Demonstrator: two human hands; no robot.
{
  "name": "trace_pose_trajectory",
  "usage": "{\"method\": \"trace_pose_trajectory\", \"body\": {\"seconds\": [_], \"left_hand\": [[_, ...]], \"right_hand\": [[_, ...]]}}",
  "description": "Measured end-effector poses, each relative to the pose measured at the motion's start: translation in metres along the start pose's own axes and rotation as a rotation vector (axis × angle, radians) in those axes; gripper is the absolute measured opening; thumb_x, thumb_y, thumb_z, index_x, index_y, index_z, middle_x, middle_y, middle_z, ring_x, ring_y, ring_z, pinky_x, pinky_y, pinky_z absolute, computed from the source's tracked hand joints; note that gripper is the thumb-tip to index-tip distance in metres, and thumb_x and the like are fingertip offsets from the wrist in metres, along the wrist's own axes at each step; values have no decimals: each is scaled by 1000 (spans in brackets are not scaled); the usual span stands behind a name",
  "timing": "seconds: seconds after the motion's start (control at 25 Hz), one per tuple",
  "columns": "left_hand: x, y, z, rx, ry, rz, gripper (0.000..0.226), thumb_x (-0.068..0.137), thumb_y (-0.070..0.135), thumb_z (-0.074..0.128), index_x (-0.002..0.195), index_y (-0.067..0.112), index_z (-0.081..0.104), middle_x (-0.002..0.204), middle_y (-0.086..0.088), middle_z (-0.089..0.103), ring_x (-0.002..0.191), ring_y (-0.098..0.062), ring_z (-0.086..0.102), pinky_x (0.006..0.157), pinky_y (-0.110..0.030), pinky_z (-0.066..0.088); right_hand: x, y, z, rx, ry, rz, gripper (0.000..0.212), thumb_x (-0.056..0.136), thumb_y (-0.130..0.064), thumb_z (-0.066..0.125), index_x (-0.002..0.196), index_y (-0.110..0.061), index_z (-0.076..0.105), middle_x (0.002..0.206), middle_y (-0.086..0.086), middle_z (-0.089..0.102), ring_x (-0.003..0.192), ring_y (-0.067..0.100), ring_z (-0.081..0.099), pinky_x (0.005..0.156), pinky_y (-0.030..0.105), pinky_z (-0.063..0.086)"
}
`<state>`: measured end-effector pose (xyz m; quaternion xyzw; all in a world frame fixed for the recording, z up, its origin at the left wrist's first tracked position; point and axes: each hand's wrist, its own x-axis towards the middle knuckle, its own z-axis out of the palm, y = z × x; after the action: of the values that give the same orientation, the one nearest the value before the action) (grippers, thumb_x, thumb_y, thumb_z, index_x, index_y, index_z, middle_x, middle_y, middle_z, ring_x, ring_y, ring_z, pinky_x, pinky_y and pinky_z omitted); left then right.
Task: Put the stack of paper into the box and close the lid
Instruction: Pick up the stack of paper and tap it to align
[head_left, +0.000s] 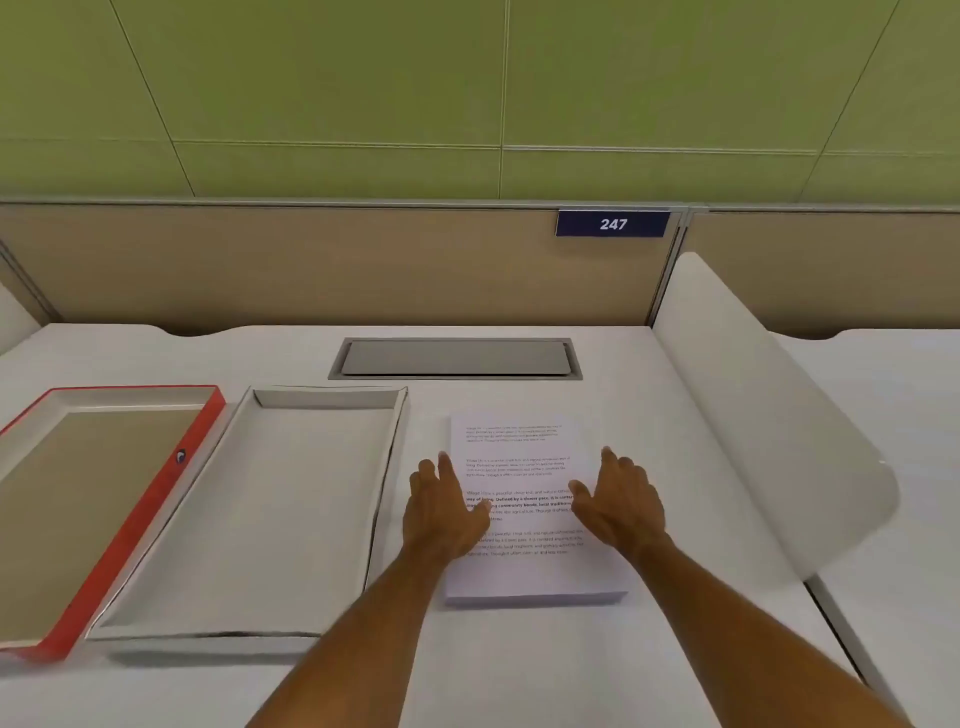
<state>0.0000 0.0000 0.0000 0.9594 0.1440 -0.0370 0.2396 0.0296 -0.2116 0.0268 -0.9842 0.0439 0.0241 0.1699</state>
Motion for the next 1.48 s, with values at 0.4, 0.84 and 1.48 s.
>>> {"method": "trace_pose_trajectory", "body": {"seconds": [0.4, 0.84, 1.48], "left_hand": [[17, 7, 3, -328, -108, -355, 64, 81, 38, 67, 131, 7, 43, 129, -16, 52, 113, -31, 59, 83, -36, 52], [39, -1, 0, -482, -178, -415, 36, 87, 36, 65, 107, 6, 64, 100, -8, 73, 82, -21, 71, 61, -24, 54], [47, -10, -5, -654, -124, -377, 21, 85, 25, 71, 71, 15, 59, 80, -2, 71, 69, -16, 69, 53, -21, 51]], "right_hand": [[28, 11, 15, 417, -250, 343, 46, 84, -39, 68, 111, -4, 56, 119, 16, 65, 103, 34, 64, 87, 38, 54], [48, 14, 19, 505, -329, 331, 55, 80, -47, 71, 114, -5, 61, 113, 14, 70, 99, 33, 69, 90, 47, 57], [60, 31, 22, 909, -351, 429, 16, 85, -18, 66, 84, -3, 59, 100, 25, 72, 78, 34, 68, 68, 38, 56]]}}
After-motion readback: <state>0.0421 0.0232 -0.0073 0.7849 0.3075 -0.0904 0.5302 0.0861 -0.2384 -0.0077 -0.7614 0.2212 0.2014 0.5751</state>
